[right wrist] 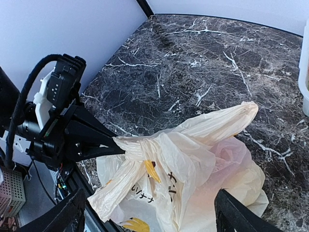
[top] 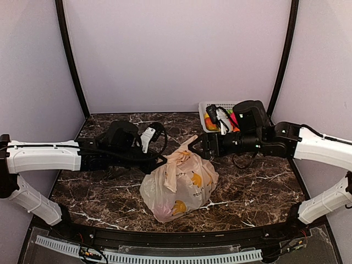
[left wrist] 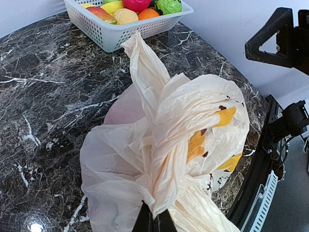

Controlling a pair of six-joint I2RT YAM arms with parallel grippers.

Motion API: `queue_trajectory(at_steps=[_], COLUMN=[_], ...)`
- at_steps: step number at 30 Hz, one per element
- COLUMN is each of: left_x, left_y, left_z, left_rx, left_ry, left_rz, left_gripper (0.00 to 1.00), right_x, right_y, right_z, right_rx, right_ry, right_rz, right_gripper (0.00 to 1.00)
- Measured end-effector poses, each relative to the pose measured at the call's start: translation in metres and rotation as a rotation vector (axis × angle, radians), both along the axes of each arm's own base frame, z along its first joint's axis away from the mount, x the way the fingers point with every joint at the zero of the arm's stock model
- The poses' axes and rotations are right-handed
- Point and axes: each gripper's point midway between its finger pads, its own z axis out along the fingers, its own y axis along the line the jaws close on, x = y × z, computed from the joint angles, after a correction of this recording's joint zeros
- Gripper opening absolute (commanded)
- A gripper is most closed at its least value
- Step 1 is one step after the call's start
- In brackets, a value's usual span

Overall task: Untie the knot of the plastic bag and take out the fruit
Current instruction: Untie the bag handles from the takeout bag.

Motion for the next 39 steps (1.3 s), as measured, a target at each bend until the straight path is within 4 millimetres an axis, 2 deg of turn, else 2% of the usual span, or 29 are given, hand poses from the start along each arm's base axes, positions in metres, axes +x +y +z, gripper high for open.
queue_trajectory(at_steps=[3,7,16,18,28,30,39], left_x=[-0.001,-0.002,-0.002,-0.001,-0.001,0.0,0.003], left_y=[-0.001,-0.001,-0.002,-0.002,-0.003,-0.003,-0.003], left_z=[0.001,0.001,0.002,0.003,0.005,0.006,0.008], left_rx=[-0.004,-0.005,-0.007,-0.008,-0.009,-0.009,-0.018], left_ry=[0.0,0.001,0.001,0.0,-0.006,-0.008,-0.014], left_rz=[-0.008,-0.012,-0.014,-0.014,-0.017,-0.015,0.001], left_gripper=[0.01,0.01,0.01,0.01,0.01,0.01,0.01], right_x=[0.005,0.014,0.035,0.036,0.04,0.04,0.04], right_y=[0.003,0.012,0.029,0.032,0.039,0.039,0.035], right_z=[0.0,-0.01,-0.048,-0.052,-0.051,-0.051,-0.053], right_rx=[-0.022,-0.081,-0.232,-0.247,-0.255,-0.255,-0.246], right_ry=[0.004,0.014,0.035,0.04,0.035,0.044,0.045], right_rz=[0.054,0.134,0.233,0.248,0.251,0.242,0.2], right_gripper=[0.93,0.93,0.76,0.7,0.08,0.0,0.0])
